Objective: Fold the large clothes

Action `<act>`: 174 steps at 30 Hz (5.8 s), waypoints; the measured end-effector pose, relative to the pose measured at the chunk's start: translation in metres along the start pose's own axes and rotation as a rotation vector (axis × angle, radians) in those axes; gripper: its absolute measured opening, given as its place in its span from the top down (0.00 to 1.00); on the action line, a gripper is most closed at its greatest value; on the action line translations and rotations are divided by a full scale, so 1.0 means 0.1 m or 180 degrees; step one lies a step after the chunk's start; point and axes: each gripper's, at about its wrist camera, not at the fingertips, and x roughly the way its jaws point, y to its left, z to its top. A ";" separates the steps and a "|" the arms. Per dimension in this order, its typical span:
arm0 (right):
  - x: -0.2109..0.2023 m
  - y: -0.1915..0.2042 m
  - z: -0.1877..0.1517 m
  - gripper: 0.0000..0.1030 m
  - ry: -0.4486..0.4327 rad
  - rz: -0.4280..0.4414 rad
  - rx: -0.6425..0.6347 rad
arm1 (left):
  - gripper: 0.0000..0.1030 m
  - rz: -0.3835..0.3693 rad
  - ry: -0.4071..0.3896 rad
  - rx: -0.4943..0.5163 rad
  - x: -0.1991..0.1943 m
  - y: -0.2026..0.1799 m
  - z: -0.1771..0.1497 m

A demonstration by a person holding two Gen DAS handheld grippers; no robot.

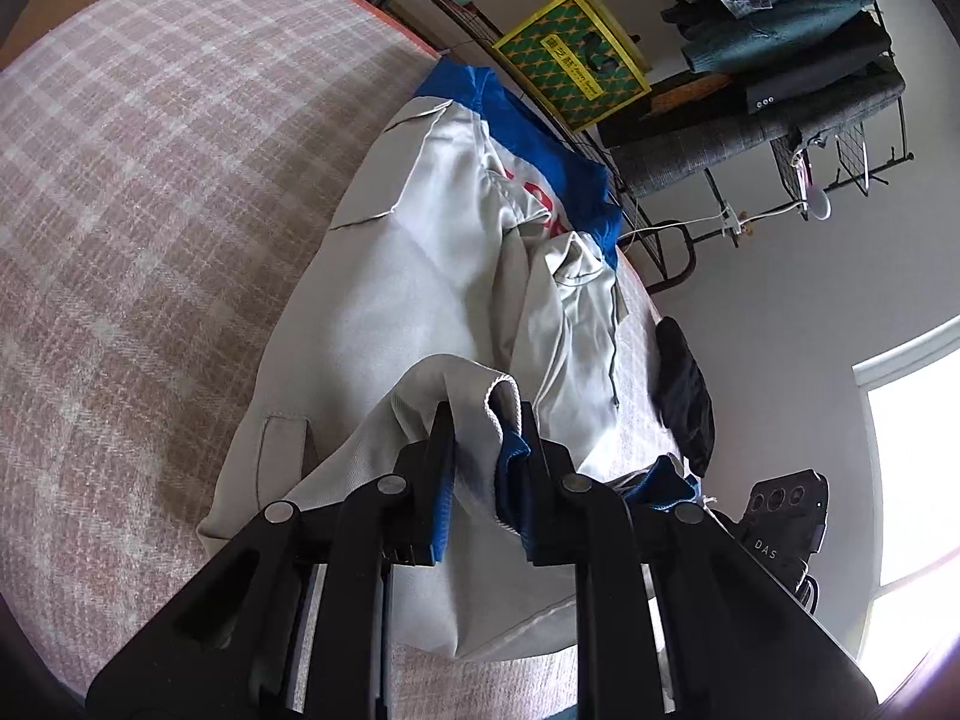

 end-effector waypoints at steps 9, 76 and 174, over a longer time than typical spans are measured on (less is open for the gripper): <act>0.22 -0.02 0.14 0.88 -0.0002 -0.0232 -0.0114 | 0.67 0.0112 -0.0086 0.0041 0.05 0.03 0.10; -0.08 0.35 -0.45 0.85 -0.0374 -0.1208 -0.1475 | 0.82 0.0728 -0.0388 0.1299 -0.41 -0.10 -0.41; 1.23 -0.58 2.80 0.51 -0.0528 -0.1001 -0.1210 | 0.52 0.0636 -0.0219 0.1608 1.90 -0.13 2.82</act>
